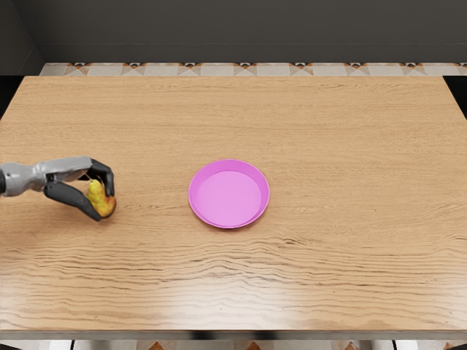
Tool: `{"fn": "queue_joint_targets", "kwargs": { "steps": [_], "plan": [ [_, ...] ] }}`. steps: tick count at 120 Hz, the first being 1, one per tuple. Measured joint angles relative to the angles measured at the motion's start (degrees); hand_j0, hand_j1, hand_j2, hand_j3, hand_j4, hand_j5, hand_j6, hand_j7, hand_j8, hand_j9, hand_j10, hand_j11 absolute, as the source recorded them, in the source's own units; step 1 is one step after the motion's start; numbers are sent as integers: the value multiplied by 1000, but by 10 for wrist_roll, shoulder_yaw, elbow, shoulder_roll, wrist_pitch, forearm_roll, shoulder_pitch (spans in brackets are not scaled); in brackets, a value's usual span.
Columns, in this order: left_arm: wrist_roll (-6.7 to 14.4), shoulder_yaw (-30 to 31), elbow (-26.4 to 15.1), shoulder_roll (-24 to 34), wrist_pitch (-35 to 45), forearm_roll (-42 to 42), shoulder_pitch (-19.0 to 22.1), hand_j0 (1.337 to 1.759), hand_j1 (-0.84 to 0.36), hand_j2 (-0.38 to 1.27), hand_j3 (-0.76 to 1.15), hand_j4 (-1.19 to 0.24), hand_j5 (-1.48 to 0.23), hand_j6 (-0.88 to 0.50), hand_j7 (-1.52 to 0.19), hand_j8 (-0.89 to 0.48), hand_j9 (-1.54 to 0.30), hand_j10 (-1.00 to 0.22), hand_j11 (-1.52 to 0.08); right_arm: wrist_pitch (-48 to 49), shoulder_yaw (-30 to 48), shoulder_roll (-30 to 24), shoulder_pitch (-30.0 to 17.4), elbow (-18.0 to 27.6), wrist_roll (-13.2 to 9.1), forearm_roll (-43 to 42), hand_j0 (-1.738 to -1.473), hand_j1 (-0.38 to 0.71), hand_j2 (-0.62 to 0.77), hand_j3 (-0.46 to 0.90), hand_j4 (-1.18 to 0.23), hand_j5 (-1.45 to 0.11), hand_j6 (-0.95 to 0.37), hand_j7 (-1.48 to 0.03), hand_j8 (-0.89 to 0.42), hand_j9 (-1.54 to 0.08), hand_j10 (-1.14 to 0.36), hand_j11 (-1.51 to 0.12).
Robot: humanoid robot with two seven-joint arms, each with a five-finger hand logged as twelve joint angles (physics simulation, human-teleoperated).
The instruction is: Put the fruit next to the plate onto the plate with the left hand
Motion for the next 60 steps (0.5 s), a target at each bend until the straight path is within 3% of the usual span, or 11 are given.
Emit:
{"fn": "queue_joint_targets", "kwargs": {
  "steps": [60],
  "plan": [
    [7, -2, 2, -26, -65, -11, -87, 1648, -424, 514, 0, -599, -1325, -333, -1246, -226, -1262, -352, -1177, 0, 0, 0, 0, 0, 0, 0, -1658, -310, -7, 0, -33, -43, -33, -43, -33, -43, -32, -43]
  ]
}}
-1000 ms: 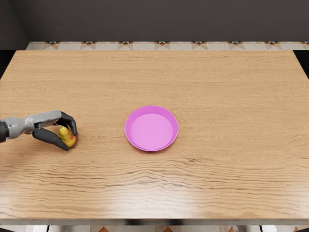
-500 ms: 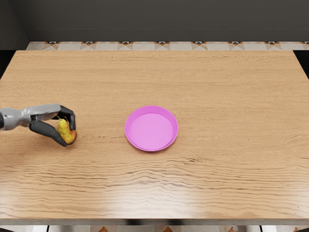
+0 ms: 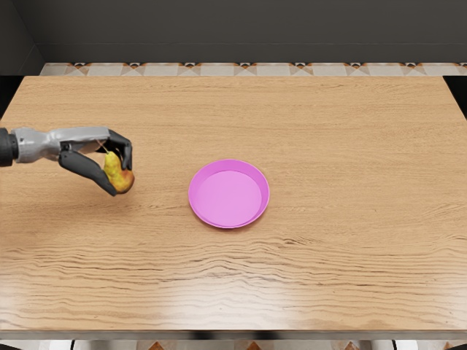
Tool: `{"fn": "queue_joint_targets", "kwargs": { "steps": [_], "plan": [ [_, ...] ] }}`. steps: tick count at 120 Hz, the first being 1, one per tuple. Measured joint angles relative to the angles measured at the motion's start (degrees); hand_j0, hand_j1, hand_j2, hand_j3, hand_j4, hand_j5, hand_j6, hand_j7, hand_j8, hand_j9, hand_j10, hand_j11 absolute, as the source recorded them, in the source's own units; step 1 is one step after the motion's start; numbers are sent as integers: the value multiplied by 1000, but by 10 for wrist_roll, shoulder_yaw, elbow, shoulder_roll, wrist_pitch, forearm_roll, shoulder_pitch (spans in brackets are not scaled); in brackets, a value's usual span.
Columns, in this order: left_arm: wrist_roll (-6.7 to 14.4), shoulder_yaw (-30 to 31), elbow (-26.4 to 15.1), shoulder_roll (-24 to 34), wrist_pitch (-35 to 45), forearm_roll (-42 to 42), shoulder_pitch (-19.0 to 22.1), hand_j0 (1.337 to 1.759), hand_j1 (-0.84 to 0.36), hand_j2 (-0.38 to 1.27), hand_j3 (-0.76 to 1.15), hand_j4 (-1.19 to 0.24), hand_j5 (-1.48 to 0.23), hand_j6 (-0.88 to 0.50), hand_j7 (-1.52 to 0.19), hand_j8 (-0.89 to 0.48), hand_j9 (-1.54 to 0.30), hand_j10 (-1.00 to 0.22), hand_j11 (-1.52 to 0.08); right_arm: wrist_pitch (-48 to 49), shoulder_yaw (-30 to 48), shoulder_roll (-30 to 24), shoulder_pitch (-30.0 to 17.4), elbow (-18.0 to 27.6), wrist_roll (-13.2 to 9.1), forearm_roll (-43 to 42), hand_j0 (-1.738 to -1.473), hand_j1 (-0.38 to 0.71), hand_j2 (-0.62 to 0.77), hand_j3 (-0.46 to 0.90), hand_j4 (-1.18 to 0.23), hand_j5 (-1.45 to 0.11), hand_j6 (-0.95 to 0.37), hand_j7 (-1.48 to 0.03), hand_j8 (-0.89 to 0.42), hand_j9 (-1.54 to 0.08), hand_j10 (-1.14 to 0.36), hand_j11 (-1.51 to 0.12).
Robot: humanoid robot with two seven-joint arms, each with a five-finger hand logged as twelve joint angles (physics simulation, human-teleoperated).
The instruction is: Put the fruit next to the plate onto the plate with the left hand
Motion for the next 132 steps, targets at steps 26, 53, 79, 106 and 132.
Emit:
{"fn": "queue_joint_targets", "kwargs": {
  "steps": [26, 53, 79, 106, 132],
  "plan": [
    [8, 0, 9, -60, -6, -8, -39, 1650, -420, 627, 0, -619, -1270, -391, -1223, -278, -1214, -429, -1163, 0, 0, 0, 0, 0, 0, 0, -1658, -310, -7, 0, -33, -43, -33, -43, -33, -43, -32, -43],
    [18, 2, 26, -91, -13, -13, -73, 1649, -410, 656, 0, -622, -1242, -414, -1214, -333, -1209, -482, -1193, 0, 0, 0, 0, 0, 0, 0, -1658, -310, -7, 0, -33, -43, -32, -43, -32, -43, -32, -43],
    [31, 3, 43, -149, -17, -25, -97, 1651, -388, 630, 0, -644, -1249, -440, -1233, -334, -1205, -494, -1173, 0, 0, 0, 0, -1, -1, 0, -1658, -310, -7, 0, -33, -43, -33, -43, -33, -43, -32, -43],
    [41, 3, 57, -185, -18, -32, -116, 1651, -377, 612, 0, -654, -1251, -435, -1248, -339, -1201, -504, -1156, 0, 0, 0, 0, -1, -1, 0, -1658, -310, -7, 0, -33, -43, -33, -43, -33, -43, -33, -43],
    [54, 5, 72, -243, -17, -37, -132, 1650, -385, 635, 0, -671, -1244, -445, -1244, -351, -1199, -507, -1158, 0, 0, 0, 0, -1, -1, 0, -1658, -310, -7, 0, -33, -43, -33, -43, -33, -43, -33, -43]
  ]
}}
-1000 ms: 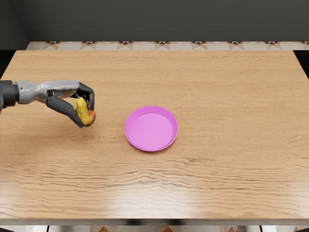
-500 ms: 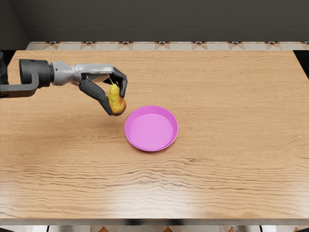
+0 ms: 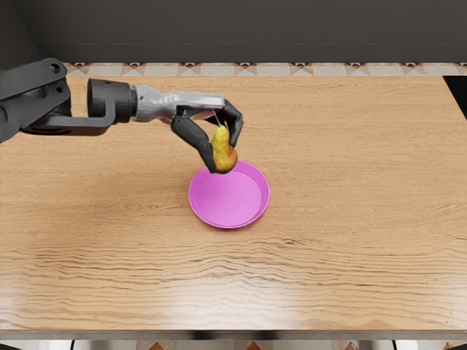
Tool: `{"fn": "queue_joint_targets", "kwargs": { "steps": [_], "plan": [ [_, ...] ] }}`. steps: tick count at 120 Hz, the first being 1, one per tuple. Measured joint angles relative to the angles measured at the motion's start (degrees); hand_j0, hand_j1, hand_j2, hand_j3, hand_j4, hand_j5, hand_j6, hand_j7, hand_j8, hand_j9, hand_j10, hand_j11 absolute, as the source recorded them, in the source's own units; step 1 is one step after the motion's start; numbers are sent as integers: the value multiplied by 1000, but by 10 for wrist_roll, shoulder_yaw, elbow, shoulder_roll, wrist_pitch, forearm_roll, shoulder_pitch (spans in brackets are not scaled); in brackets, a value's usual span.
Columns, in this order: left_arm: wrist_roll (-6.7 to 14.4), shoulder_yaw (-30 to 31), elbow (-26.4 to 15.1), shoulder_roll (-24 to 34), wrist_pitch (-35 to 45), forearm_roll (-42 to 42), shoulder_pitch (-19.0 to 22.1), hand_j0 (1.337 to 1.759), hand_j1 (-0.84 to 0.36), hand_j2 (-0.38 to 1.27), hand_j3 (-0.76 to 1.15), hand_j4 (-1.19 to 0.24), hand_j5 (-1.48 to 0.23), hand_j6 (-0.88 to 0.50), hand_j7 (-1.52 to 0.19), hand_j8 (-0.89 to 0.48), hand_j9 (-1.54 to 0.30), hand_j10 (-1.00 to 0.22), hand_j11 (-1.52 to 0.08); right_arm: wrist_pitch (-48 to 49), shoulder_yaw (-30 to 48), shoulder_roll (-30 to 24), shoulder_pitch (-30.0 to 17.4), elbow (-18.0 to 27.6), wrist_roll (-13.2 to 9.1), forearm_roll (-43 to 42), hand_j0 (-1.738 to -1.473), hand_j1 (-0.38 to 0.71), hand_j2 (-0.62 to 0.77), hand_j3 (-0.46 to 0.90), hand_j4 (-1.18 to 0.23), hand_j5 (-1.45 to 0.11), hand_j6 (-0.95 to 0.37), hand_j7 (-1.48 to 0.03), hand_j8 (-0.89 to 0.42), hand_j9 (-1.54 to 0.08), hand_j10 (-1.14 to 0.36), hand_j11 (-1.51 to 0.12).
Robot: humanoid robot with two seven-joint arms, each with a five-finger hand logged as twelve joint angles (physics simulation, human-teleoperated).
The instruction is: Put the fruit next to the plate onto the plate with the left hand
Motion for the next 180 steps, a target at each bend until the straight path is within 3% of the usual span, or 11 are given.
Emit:
{"fn": "queue_joint_targets", "kwargs": {
  "steps": [32, 54, 81, 90, 104, 118, 165, 180],
  "plan": [
    [7, 1, 19, -32, -5, -1, -8, 1650, -376, 590, 0, -665, -1248, -447, -1251, -341, -1205, -500, -1159, 0, 0, 0, 0, 0, 0, 0, -1658, -310, -7, 0, -33, -43, -33, -43, -33, -43, -33, -43],
    [7, 8, 61, -69, -15, 4, -6, 1650, -391, 614, 0, -654, -1252, -436, -1257, -328, -1207, -489, -1162, 0, 0, 0, 0, 0, 0, 1, -1658, -310, -7, 0, -33, -43, -33, -43, -33, -43, -33, -43],
    [6, 16, 83, -70, -16, 6, -3, 1651, -382, 602, 0, -667, -1241, -443, -1243, -338, -1190, -497, -1142, 0, 0, 0, 0, 0, 0, 1, -1658, -310, -7, 0, -33, -43, -33, -43, -33, -43, -33, -43],
    [8, 16, 85, -69, -7, -17, 1, 1653, -322, 535, 0, -631, -1083, -460, -1085, -381, -1045, -500, -1010, 0, 0, 0, 0, 1, 0, 2, -1658, -310, -7, 0, -33, -43, -33, -43, -33, -43, -33, -43],
    [25, 15, 85, -64, 16, -71, 7, 1655, -178, 343, 0, -482, -775, -385, -776, -340, -754, -408, -734, 0, 0, 0, 0, 1, 1, 2, -1658, -310, -7, 0, -33, -43, -33, -43, -33, -43, -33, -43],
    [31, 14, 85, -64, 24, -92, 6, 1656, -80, 217, 0, -382, -580, -328, -581, -302, -568, -340, -557, 0, 0, 0, 0, 1, 1, 3, -1658, -310, -7, 0, -33, -43, -33, -43, -33, -43, -33, -43],
    [35, 12, 80, -58, 23, -115, 5, 1658, 55, 73, 0, -252, -337, -244, -337, -240, -335, -245, -333, 0, 0, 0, 0, 1, -1, 3, -1658, -310, -7, 0, -33, -43, -33, -43, -33, -43, -33, -43],
    [34, 9, 59, -40, 9, -148, 6, 1658, 166, 45, 0, -158, -210, -154, -210, -152, -209, -154, -208, 0, 0, 0, 0, 1, -1, 3, -1658, -310, -7, 0, -33, -43, -33, -43, -33, -43, -33, -43]
  ]
}}
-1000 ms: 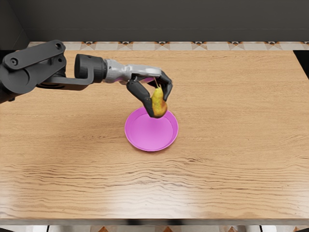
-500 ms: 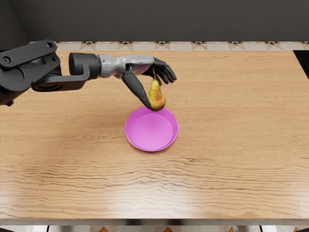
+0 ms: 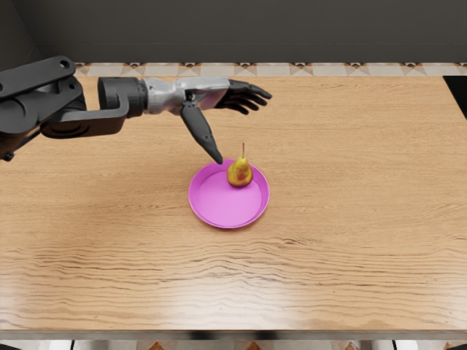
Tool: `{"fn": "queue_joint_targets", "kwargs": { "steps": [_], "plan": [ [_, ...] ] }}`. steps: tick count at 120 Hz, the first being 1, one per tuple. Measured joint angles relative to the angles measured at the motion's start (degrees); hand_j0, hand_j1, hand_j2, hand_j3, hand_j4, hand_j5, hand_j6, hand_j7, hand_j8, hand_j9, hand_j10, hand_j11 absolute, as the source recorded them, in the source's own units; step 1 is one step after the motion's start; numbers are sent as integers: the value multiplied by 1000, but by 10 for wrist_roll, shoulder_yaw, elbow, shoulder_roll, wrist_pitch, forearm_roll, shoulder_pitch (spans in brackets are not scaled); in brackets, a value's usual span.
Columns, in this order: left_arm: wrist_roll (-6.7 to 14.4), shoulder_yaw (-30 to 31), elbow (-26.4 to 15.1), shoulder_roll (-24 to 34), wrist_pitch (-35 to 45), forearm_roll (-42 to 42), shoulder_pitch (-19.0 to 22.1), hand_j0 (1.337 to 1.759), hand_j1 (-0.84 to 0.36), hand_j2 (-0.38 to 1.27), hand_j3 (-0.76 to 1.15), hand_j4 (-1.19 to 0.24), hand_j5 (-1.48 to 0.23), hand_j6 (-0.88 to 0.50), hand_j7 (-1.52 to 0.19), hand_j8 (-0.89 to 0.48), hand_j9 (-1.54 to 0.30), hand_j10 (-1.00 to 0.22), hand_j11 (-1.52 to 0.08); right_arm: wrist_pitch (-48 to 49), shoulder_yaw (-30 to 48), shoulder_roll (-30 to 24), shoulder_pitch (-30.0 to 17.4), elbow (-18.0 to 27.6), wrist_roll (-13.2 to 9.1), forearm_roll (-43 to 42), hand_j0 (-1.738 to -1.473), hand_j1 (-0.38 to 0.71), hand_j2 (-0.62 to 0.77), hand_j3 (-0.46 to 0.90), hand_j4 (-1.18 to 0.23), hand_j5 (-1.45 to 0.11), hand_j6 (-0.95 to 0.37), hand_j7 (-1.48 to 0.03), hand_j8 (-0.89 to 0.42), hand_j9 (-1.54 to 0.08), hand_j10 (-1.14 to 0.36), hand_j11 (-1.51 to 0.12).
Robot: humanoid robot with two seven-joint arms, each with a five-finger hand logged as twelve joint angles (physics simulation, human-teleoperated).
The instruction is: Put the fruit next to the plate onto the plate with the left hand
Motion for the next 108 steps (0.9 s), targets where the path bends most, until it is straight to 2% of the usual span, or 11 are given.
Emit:
{"fn": "queue_joint_targets", "kwargs": {
  "steps": [9, 15, 26, 31, 39, 67, 77, 91, 98, 108],
  "plan": [
    [2, 0, -9, 14, -27, -38, 0, 1658, 223, 32, 0, -110, -145, -107, -145, -106, -145, -107, -144, 0, 0, 0, 0, 1, 0, 0, -1658, -310, -7, 0, -33, -43, -33, -43, -33, -43, -33, -43],
    [16, 0, -17, 35, -37, -67, 3, 1658, 250, 25, 0, -87, -114, -85, -114, -83, -113, -84, -113, 0, 0, 0, 0, 1, 0, 0, -1658, -310, -7, 0, -33, -43, -33, -43, -33, -43, -33, -43],
    [82, 1, -60, 86, -47, -167, 41, 1658, 286, 16, 0, -56, -73, -54, -73, -53, -72, -54, -72, 0, 0, 0, 0, 2, 1, 0, -1658, -310, -7, 0, -33, -43, -33, -43, -33, -43, -33, -43],
    [106, 1, -80, 107, -49, -209, 54, 1658, 298, 14, 0, -46, -59, -45, -59, -44, -59, -44, -59, 0, 0, 0, 0, 2, 1, 0, -1658, -310, -7, 0, -33, -43, -33, -43, -33, -43, -33, -43],
    [137, 1, -112, 141, -51, -259, 58, 1658, 313, 10, 0, -33, -43, -32, -43, -32, -42, -32, -42, 0, 0, 0, 1, 3, 1, 0, -1658, -310, -7, 0, -33, -43, -33, -43, -33, -43, -33, -43],
    [223, 4, -198, 217, -53, -381, 77, 1658, 338, 4, 0, -10, -14, -10, -14, -10, -14, -10, -13, 0, 0, 0, 1, 4, 1, 0, -1658, -310, -7, 0, -33, -43, -33, -43, -33, -43, -33, -43],
    [264, 4, -212, 245, -53, -424, 93, 1658, 342, 3, 0, -6, -9, -6, -9, -6, -9, -6, -9, 0, 0, 0, 2, 5, 1, 0, -1658, -310, -7, 0, -33, -43, -33, -43, -33, -43, -33, -43],
    [339, 4, -219, 279, -54, -484, 102, 1658, 339, 3, 0, -8, -11, -8, -11, -8, -11, -8, -11, 0, 1, 0, 2, 5, 1, 0, -1658, -310, -7, 0, -33, -43, -33, -43, -33, -43, -33, -43],
    [360, 4, -220, 310, -54, -499, 106, 1658, 339, 3, 0, -9, -12, -8, -12, -8, -12, -8, -12, 0, 1, 0, 2, 5, 1, 0, -1658, -310, -7, 0, -33, -43, -33, -43, -33, -43, -33, -43],
    [375, 4, -221, 331, -54, -510, 116, 1658, 338, 3, 0, -9, -12, -8, -13, -8, -13, -9, -13, 0, 1, 0, 2, 5, 1, 0, -1658, -310, -7, 0, -33, -43, -33, -43, -33, -43, -33, -43]
  ]
}}
